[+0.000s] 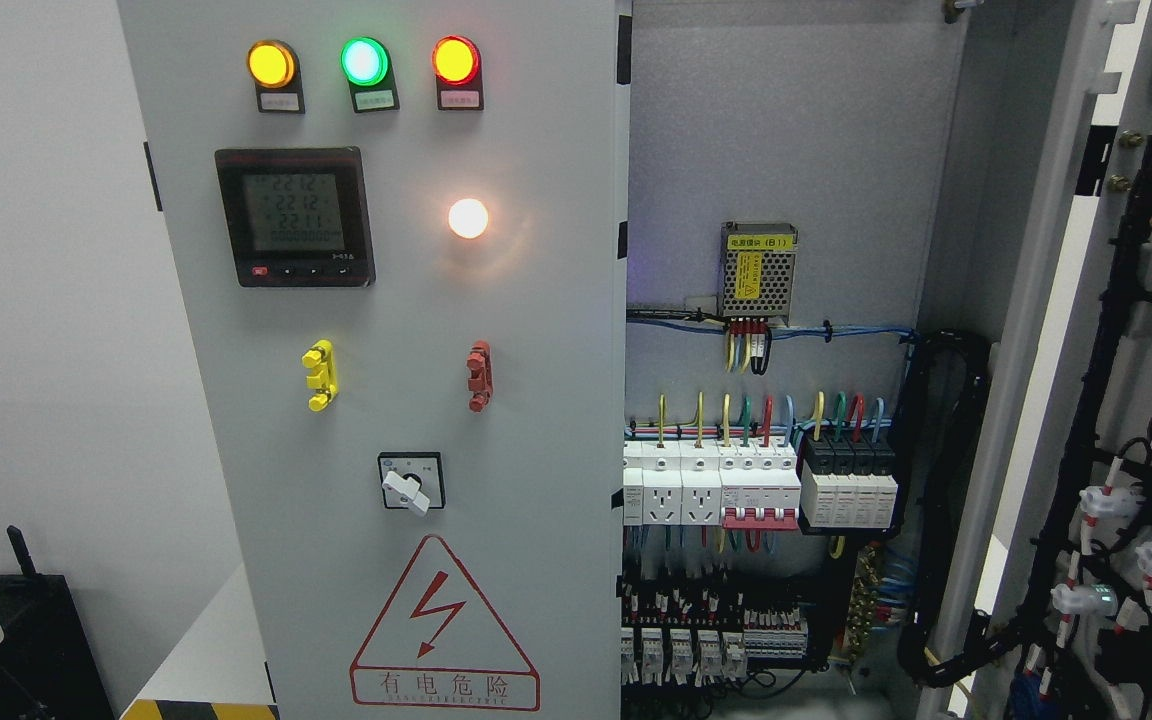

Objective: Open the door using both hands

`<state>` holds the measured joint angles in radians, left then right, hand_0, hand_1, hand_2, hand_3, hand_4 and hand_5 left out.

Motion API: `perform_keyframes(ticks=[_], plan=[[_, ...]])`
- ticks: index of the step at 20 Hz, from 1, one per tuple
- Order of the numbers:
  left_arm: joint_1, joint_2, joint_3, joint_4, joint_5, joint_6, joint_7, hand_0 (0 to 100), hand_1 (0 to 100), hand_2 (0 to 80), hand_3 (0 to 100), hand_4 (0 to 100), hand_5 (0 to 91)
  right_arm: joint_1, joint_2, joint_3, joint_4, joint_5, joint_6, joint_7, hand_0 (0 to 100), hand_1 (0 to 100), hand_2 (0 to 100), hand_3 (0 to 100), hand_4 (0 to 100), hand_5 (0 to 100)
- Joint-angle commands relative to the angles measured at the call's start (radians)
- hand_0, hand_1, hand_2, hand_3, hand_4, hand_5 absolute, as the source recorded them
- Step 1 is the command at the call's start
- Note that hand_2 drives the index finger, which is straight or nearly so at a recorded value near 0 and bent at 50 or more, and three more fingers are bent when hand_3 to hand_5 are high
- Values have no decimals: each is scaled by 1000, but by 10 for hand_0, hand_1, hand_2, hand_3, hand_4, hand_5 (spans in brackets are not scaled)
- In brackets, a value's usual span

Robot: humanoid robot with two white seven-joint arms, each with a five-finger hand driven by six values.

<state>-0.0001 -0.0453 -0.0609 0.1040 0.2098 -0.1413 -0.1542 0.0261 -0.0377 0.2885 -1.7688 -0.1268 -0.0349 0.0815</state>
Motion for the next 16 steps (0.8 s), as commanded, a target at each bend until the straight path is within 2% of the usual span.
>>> perform_keyframes(ticks=[1, 9, 16], plan=[[-14, -1, 4, -3, 0, -6, -1, 0, 0, 0, 0, 0, 0, -112, 47, -17, 124, -7, 6, 1, 383, 0, 0, 0, 0, 0], [-14, -1, 4, -3, 0, -6, 1, 0, 0, 0, 0, 0, 0, -219, 58, -20, 229, -7, 7, 1, 383, 0, 0, 0, 0, 0], [-14, -1, 4, -3, 0, -6, -1, 0, 0, 0, 0, 0, 0, -276, 70, -25, 255, -8, 36, 1, 383, 0, 0, 0, 0, 0]])
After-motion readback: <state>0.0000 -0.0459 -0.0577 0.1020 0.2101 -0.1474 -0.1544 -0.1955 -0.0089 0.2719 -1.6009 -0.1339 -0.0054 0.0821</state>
